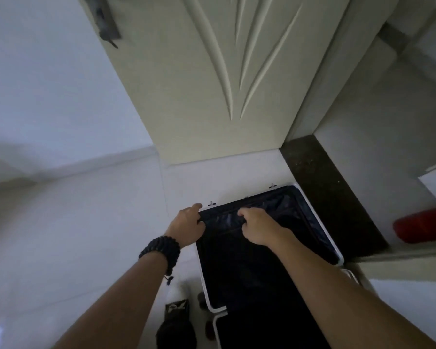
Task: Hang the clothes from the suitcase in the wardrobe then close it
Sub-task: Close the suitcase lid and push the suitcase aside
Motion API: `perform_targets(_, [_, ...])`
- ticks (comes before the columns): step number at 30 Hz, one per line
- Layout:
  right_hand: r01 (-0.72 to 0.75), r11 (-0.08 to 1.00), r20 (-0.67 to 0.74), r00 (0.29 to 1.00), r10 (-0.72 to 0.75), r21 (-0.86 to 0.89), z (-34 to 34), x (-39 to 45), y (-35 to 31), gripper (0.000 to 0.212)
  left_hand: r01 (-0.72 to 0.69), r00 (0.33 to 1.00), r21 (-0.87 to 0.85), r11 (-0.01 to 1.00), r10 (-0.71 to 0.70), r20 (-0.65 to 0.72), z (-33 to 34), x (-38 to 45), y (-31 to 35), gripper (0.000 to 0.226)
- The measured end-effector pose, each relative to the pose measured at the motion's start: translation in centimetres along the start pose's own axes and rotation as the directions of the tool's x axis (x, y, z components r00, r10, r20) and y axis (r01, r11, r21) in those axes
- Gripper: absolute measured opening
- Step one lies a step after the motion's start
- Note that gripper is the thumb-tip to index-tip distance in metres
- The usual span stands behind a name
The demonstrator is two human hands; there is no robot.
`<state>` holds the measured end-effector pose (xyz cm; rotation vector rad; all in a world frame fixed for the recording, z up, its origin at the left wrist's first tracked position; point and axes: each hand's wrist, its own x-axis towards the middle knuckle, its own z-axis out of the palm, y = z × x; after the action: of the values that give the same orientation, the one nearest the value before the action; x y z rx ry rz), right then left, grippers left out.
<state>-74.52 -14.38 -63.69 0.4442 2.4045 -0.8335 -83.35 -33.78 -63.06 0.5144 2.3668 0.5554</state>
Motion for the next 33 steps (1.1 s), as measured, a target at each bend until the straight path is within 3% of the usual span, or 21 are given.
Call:
perform_targets(4, [-0.05,0.997,0.067,0.996,0.054,-0.062,7.4,20.1,3.9,0.051,0.036,0.989,0.066,0.997,-0.045,0.14,6.5,17.6,-10.7,0.057])
perform_targets(7, [-0.069,0.985,0.1,0.991,0.085,-0.156,12.8,31.0,6.3,0.054,0.024,0.986,0.185,0.982,-0.054,0.158,11.3,26.6,-16.6,0.055])
perform_targets(10, [-0.087,0.933,0.087,0.988,0.125,-0.348,17.2,39.3,8.5,0.063,-0.005,0.975,0.283,0.959,-0.058,0.215,16.5,33.6,-21.0,0.055])
perform_targets(13, [-0.109,0.887,0.11,0.978,0.176,-0.448,17.9,42.0,10.0,0.068,-0.04,0.95,0.324,0.945,-0.064,0.306,19.4,35.9,-21.9,0.073])
perform_targets(16, [-0.106,0.869,0.122,0.975,0.187,-0.483,18.5,42.3,10.7,0.06,-0.058,0.955,0.411,0.91,-0.07,0.289,21.1,35.6,-21.6,0.076])
perform_targets(21, [-0.047,0.83,0.1,0.987,0.124,-0.556,16.4,39.7,8.4,0.052,-0.02,0.968,0.35,0.936,-0.069,0.242,18.5,33.1,-19.4,0.06])
perform_targets(24, [-0.04,0.838,0.007,0.999,0.052,-0.544,13.6,37.2,7.3,0.049,-0.01,0.989,0.358,0.933,-0.044,0.141,16.2,30.6,-17.0,0.063])
perform_targets(27, [-0.006,0.904,-0.059,0.998,-0.021,-0.427,11.7,32.3,6.5,0.049,-0.008,1.0,0.394,0.919,-0.004,0.03,14.4,26.0,-14.4,0.062])
perform_targets(33, [0.128,0.9,-0.176,0.96,-0.218,-0.416,9.7,18.2,4.4,0.063,0.022,0.988,0.399,0.917,0.04,-0.146,12.5,12.7,-8.9,0.076])
